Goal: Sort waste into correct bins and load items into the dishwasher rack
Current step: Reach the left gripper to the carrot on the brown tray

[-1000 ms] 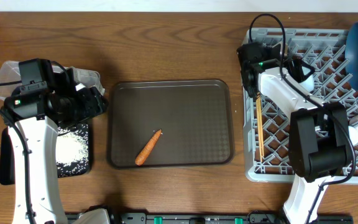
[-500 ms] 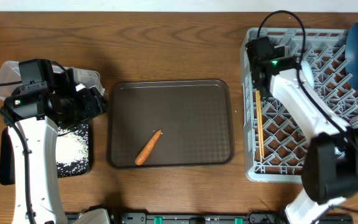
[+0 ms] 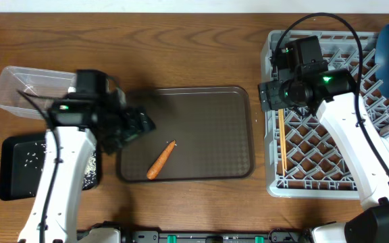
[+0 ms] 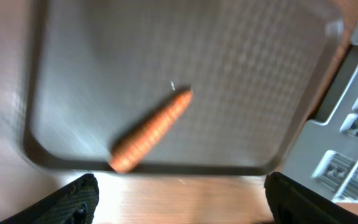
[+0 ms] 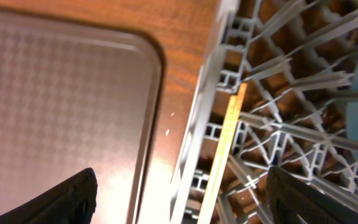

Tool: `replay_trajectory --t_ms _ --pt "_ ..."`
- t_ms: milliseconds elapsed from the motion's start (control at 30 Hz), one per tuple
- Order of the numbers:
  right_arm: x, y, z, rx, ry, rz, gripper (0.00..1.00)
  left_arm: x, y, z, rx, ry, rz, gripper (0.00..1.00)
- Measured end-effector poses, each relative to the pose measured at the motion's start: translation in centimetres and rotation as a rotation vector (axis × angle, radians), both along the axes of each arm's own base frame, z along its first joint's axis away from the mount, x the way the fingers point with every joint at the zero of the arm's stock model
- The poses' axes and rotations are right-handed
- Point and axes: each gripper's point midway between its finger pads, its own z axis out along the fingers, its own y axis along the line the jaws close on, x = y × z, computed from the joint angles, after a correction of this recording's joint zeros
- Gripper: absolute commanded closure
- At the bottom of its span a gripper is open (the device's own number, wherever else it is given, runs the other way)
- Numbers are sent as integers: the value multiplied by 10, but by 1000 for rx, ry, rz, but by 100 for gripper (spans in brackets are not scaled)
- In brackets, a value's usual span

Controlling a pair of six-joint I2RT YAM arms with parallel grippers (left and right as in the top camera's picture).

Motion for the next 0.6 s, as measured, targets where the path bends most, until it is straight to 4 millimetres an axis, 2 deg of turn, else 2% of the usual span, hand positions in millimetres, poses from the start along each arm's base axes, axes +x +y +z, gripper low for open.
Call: replay_trajectory --t_ms 100,300,467,600 --pt "-3 2 -1 1 9 26 14 -11 -19 -17 -41 125 174 11" --pt "-5 1 -2 -8 16 43 14 -7 -44 -48 -90 196 432 11" --pt "-5 1 -2 -10 16 46 15 -10 -53 -71 -85 231 603 11" --pt "-6 1 -2 -11 19 47 15 -14 -47 -83 -26 227 715 11"
